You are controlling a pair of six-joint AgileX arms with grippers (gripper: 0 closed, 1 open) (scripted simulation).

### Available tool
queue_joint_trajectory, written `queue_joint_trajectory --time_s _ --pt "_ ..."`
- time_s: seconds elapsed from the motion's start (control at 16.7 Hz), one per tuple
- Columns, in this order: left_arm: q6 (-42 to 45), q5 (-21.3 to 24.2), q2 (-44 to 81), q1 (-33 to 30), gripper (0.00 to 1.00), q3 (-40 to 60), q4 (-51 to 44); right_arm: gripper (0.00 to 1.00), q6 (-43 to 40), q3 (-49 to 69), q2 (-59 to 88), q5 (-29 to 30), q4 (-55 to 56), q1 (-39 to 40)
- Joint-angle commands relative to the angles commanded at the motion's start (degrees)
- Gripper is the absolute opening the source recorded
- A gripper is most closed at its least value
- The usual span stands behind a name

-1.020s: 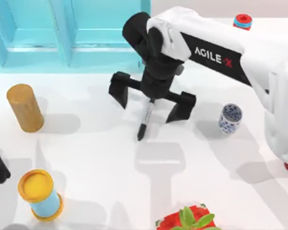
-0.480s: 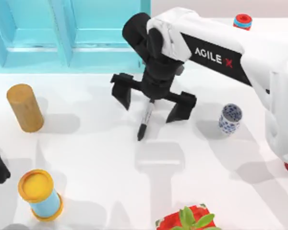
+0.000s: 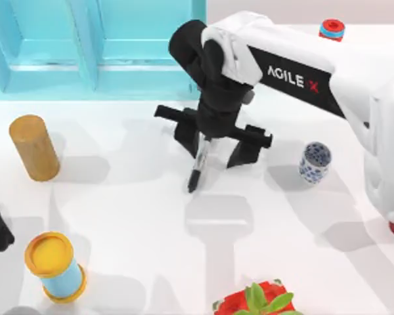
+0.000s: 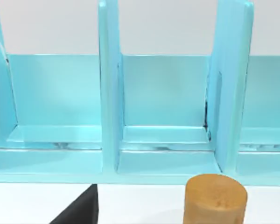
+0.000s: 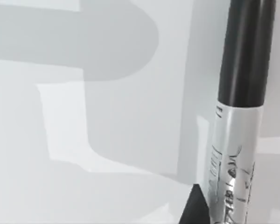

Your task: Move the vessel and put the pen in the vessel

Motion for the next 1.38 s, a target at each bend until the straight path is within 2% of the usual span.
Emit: queue_joint_trajectory --time_s 0.06,0.12,0.54,0.6,0.78,1.2,1.38 --pt "0.0 0.0 0.0 0.0 1.00 0.0 0.0 0.02 0.0 0.0 0.0 0.0 0.0 0.0" --pt "0.0 0.0 0.0 0.0 1.00 0.0 0.0 0.00 0.0 0.0 0.0 0.0 0.0 0.0" --pt "0.0 0.0 0.0 0.0 1.00 0.0 0.0 0.00 0.0 0.0 0.0 0.0 0.0 0.0" --pt "0.0 0.0 0.0 0.0 1.00 0.0 0.0 0.00 -1.9 -1.5 -4.7 2.5 -3.4 -0.6" --pt "0.0 0.0 0.0 0.0 1.00 0.0 0.0 0.00 -1.3 -3.6 -7.0 2.5 -3.9 0.5" --pt "0.0 0.0 0.0 0.0 1.00 0.0 0.0 0.00 4.5 -17.2 -25.6 3.0 -7.6 6.2" --pt "0.0 0.0 0.0 0.0 1.00 0.0 0.0 0.00 5.8 -20.0 -28.7 3.2 -8.4 7.5"
